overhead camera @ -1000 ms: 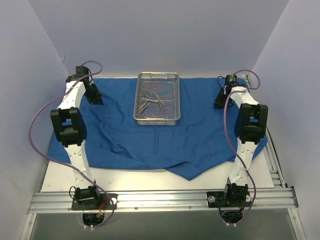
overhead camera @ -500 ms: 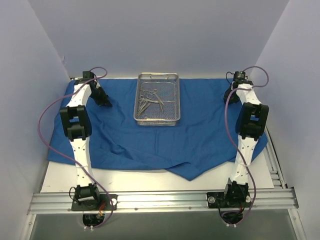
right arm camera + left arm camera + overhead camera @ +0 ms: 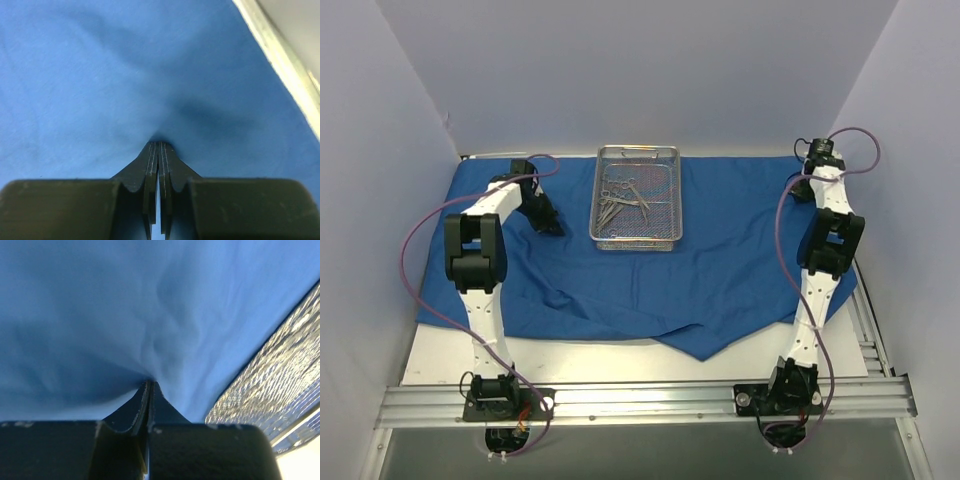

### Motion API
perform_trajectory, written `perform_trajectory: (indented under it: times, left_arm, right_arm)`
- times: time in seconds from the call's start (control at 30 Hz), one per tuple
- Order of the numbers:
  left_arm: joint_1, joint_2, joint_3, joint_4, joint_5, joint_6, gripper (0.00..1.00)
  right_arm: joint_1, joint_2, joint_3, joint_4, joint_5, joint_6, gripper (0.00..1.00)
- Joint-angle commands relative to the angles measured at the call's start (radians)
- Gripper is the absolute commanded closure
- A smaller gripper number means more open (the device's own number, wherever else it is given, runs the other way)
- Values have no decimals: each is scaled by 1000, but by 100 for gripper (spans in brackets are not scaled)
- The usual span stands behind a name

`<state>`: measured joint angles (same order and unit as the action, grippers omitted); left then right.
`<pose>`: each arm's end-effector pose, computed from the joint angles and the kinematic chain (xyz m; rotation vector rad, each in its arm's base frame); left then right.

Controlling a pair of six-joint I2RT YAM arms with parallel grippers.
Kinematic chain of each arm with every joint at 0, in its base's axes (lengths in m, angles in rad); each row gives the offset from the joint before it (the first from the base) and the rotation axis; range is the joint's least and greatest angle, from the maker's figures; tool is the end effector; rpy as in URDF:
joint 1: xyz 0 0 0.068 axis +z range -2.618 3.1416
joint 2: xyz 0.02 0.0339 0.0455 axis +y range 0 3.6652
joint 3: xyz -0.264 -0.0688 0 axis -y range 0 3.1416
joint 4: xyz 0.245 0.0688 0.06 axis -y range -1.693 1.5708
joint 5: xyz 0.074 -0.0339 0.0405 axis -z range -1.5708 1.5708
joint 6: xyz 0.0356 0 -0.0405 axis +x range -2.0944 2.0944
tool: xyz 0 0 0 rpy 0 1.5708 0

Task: Open and lay out the surgical kit
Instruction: Smooth out the surgical kit at the center of the board.

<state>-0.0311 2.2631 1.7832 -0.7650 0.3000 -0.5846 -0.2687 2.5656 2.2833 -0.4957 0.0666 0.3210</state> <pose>0.4676 -0.0251 0.1545 -0.7157 2.7808 -0.5564 0.5503 -0.1540 0.1698 0.7133 2.2362 -0.0525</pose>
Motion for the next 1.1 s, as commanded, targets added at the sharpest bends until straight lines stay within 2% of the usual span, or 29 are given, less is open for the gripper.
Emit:
perform_trajectory:
  times: [0.0,0.07,0.17,0.27,0.47,0.63,0.8,1.07]
  left_arm:
    - [-4,-128,-57,111,-27,-9,98]
    - [-4,-134,-47,90,-35,5,98]
    - [-6,-128,-2,59,-42,12,98]
    - [-6,-94,67,35,-45,28,98]
    - [-12,71,238,-46,-9,22,98]
    - [-18,125,257,-37,-9,12,98]
    - [-26,237,367,-161,-24,-7,98]
    - [-47,279,384,-132,73,-106,98]
  right_arm:
    - [-41,35,-57,-93,47,-74,100]
    - [-35,-7,-61,-78,-41,-51,100]
    - [-8,-91,-70,-72,-56,-22,100]
    - [17,-201,-146,-63,-143,16,100]
    - [63,-433,-554,67,-346,151,100]
    - [118,-524,-741,115,-344,141,100]
    - [97,-472,-759,105,-272,124,100]
    - [54,-272,-599,26,-81,83,100]
